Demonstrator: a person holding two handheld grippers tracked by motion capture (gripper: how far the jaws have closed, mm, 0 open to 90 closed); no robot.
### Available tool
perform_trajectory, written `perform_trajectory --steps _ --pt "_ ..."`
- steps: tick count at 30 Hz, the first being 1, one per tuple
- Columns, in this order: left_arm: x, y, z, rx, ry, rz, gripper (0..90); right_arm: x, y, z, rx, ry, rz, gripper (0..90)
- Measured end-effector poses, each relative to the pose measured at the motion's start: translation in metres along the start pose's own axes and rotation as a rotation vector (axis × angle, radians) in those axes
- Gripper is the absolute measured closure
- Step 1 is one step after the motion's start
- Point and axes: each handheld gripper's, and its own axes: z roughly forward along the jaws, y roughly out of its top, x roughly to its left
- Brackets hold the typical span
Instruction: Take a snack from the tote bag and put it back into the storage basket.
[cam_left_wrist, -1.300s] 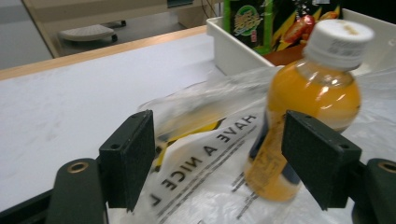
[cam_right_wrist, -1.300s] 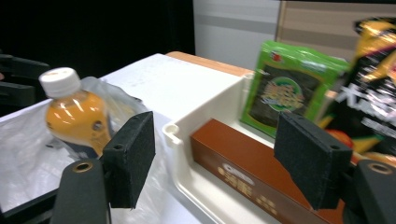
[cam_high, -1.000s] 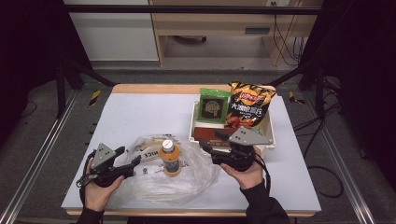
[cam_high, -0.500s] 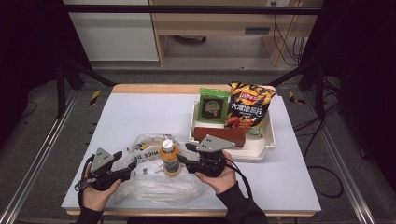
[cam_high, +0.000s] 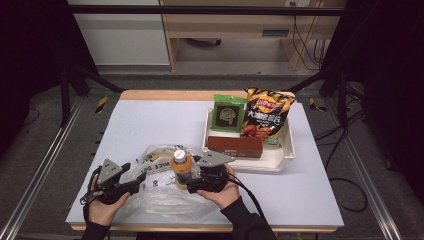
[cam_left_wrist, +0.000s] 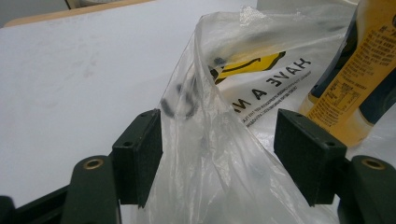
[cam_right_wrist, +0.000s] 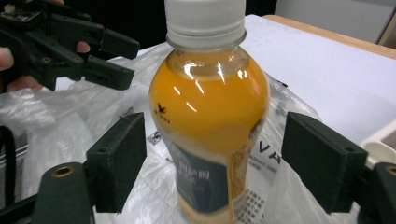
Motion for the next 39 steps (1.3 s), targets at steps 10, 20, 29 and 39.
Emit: perform_trajectory --steps 10,20,29,39 --pt "0.001 -0.002 0.003 0.016 0.001 0.004 31.9 0.002 -0.002 0.021 -0.017 0.001 0.018 21.4" --pt "0.001 -0.003 0.004 0.015 0.003 -0.001 32.0 0.003 -0.002 0.024 -0.022 0.000 0.023 30.2" --pt "0.001 -0.003 0.004 0.016 0.003 0.003 32.0 0.004 0.000 0.021 -0.004 -0.014 0.032 30.9" --pt "0.000 -0.003 0.004 0.014 0.003 0.004 31.9 0.012 0.022 0.002 -0.064 -0.002 0.016 30.8"
